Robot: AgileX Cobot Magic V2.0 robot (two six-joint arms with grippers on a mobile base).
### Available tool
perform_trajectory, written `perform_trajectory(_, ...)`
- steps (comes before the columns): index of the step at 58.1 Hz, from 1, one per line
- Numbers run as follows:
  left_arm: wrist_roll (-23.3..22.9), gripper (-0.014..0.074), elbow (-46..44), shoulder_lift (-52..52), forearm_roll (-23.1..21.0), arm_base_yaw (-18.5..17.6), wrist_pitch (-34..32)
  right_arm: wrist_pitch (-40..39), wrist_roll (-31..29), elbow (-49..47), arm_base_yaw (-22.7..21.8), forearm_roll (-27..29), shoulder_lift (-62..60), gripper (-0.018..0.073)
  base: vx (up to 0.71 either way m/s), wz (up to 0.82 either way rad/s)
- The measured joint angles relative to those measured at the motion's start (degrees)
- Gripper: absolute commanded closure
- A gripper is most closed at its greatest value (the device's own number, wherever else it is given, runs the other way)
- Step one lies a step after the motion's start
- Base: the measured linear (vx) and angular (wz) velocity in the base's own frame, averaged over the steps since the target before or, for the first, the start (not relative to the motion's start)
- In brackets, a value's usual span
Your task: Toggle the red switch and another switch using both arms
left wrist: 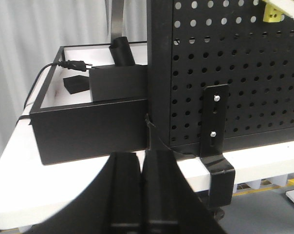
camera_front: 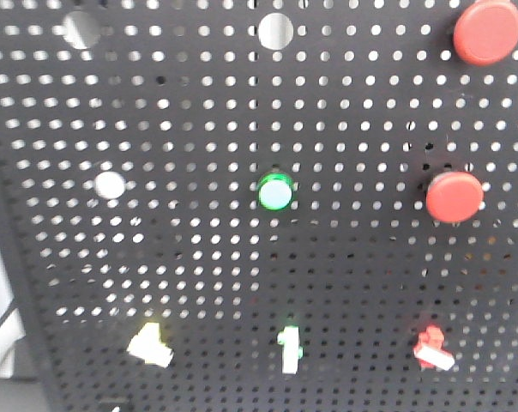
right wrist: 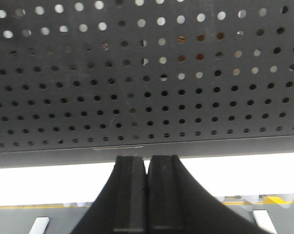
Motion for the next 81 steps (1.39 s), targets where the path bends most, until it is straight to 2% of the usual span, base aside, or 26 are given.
perform_trajectory(64, 0.0, 0.0594, 0.0, 0.0, 0.0, 0.0, 0.0, -0.1, -0.3, 0.0, 0.0, -0.1, 0.0, 0.0566, 0.0, -0.01)
perform_trajectory(70, 0.0, 0.0594, 0.0, 0.0, 0.0, 0.0, -0.9, -3.3, -0.3, 0.0, 0.0, -0.1, 0.0, 0.0566, 0.0, 0.0)
perform_trajectory(81, 0.0, 0.0594, 0.0, 0.0, 0.0, 0.0, -9.2, -13.6, 0.3, 0.0, 0.0, 0.0, 0.0, 0.0566, 0.0, 0.0)
